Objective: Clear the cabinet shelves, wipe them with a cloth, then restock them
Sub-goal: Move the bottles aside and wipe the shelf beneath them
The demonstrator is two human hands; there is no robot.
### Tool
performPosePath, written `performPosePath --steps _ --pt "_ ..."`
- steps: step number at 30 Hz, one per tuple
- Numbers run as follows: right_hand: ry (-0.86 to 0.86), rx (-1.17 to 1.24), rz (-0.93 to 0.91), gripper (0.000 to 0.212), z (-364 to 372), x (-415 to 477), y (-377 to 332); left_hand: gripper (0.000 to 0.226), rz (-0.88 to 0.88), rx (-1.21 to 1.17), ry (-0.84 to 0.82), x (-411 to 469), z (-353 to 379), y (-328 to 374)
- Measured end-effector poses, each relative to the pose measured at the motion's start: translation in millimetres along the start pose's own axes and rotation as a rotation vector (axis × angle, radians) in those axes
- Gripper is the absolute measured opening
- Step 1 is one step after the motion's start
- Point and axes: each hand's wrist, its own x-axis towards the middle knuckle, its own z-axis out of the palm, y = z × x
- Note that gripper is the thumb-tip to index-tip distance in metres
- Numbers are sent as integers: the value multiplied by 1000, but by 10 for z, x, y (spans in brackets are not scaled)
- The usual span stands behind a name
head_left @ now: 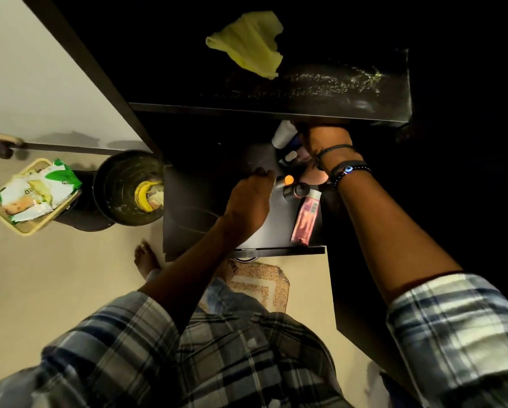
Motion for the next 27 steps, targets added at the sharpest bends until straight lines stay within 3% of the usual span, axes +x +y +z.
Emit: performPosePath --steps 12,15,21,27 --pt "535 160 -226 25 59 -337 13 32 40 -53 -43 60 222 118" --pt "603 191 -279 25 213 -441 -3 40 53 -86 -50 18 162 75" --pt "754 335 -401 20 367 -834 -137 17 101 -145 161 -180 -201 -94" --pt "1128 408 -581 17 -20 -1170 -687 21 45 -230 251 -418 -645 -423"
